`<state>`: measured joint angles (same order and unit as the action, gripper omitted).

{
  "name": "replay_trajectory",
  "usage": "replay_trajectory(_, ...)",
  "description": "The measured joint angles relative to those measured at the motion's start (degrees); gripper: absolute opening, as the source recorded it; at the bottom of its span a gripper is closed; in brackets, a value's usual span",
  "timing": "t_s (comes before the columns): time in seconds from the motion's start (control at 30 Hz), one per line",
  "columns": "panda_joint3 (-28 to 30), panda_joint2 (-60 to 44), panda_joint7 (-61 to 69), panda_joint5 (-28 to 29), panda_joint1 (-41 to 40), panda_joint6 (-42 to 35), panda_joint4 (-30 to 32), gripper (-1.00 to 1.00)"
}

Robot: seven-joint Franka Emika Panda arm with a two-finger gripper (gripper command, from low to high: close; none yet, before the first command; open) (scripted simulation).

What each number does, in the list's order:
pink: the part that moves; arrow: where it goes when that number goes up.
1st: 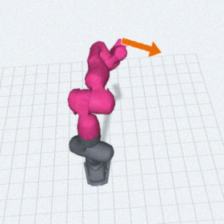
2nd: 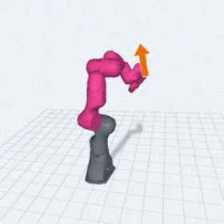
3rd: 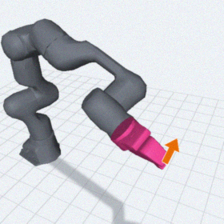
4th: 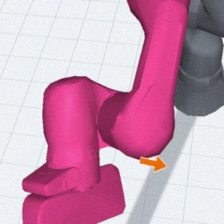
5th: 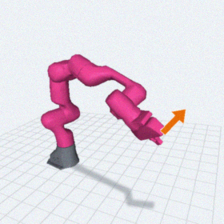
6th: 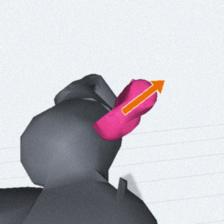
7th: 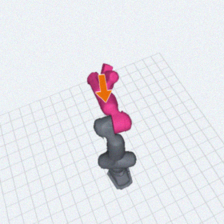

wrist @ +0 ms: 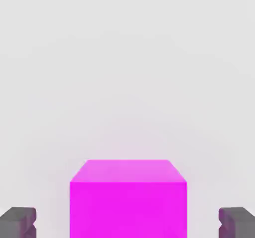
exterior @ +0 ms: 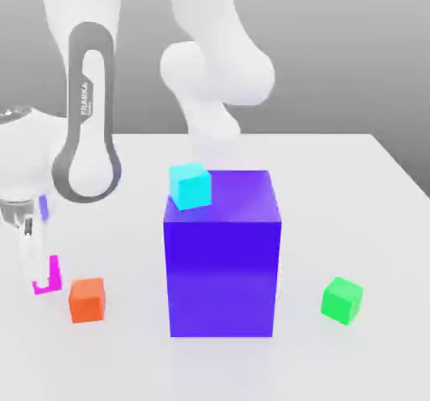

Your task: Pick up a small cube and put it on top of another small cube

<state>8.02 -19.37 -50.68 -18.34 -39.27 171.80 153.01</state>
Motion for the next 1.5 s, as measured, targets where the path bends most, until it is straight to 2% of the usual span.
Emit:
replay_trajectory(0.2,0.02,0.18,-0.27,0.32,-0.04,-0.1,0.05,-1.0)
replay_trajectory(0.37,6.52,9.33,-6.92,9.08,4.47,-7.0,2.18,-1.0)
replay_trajectory(0.43,6.92,12.29,-8.34,11.81,5.36,-9.08,1.85,-1.0)
replay_trajectory(0.57,2.2,14.08,-8.7,11.82,10.39,-9.91,-1.6,-1.0)
replay_trajectory(1.1,-17.88,21.8,-31.97,7.88,50.47,-14.84,-5.64,-1.0)
replay_trajectory(1.33,-24.54,24.65,-50.08,10.84,58.18,-17.51,-0.21,-1.0)
replay_trajectory(1.5,-25.23,23.06,-61.22,15.78,56.6,-16.62,5.08,-1.0)
